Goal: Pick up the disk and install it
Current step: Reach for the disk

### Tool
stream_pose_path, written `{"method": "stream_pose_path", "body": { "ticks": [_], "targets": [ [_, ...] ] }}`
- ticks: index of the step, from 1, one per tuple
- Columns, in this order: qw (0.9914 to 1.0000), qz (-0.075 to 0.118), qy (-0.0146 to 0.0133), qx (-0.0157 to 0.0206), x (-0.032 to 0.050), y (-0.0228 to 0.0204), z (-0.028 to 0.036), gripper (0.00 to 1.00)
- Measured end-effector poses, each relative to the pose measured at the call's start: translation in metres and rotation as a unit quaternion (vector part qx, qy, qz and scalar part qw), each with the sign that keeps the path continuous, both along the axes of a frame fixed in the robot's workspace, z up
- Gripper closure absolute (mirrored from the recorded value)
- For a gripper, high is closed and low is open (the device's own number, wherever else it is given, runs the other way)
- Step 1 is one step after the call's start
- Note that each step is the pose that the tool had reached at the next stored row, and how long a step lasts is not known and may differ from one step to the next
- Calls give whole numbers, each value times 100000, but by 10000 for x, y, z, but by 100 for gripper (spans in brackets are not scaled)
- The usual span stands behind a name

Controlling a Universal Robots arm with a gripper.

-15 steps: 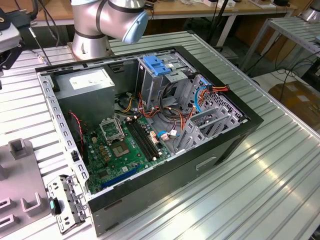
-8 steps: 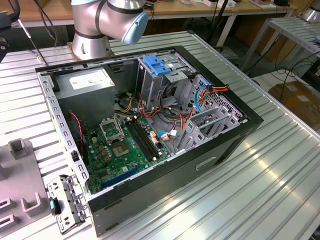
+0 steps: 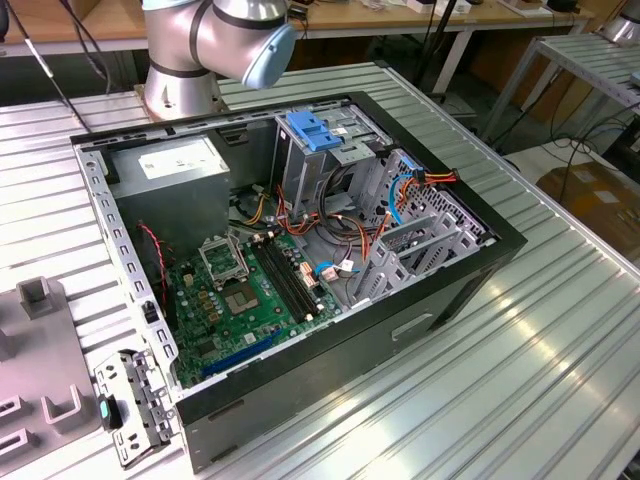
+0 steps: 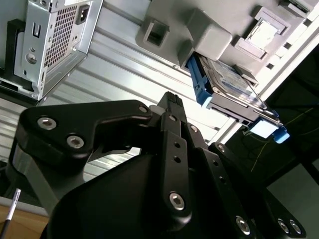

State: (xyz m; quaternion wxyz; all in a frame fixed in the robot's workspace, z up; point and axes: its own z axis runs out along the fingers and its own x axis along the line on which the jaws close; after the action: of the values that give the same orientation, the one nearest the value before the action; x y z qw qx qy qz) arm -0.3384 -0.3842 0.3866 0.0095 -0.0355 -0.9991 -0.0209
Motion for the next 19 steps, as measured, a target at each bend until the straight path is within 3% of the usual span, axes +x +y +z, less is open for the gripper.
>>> {"method": "stream_pose_path", "body": {
  "ticks": [5,12,14,19],
  "targets": [
    [100000,-4,30,2,-127,1,-1,89],
    [100000,-8,242,0,-413,25,-2,89],
    [99999,3,427,2,-582,51,-5,89],
    [99995,-4,1009,-4,-915,103,-8,89]
  ]
}}
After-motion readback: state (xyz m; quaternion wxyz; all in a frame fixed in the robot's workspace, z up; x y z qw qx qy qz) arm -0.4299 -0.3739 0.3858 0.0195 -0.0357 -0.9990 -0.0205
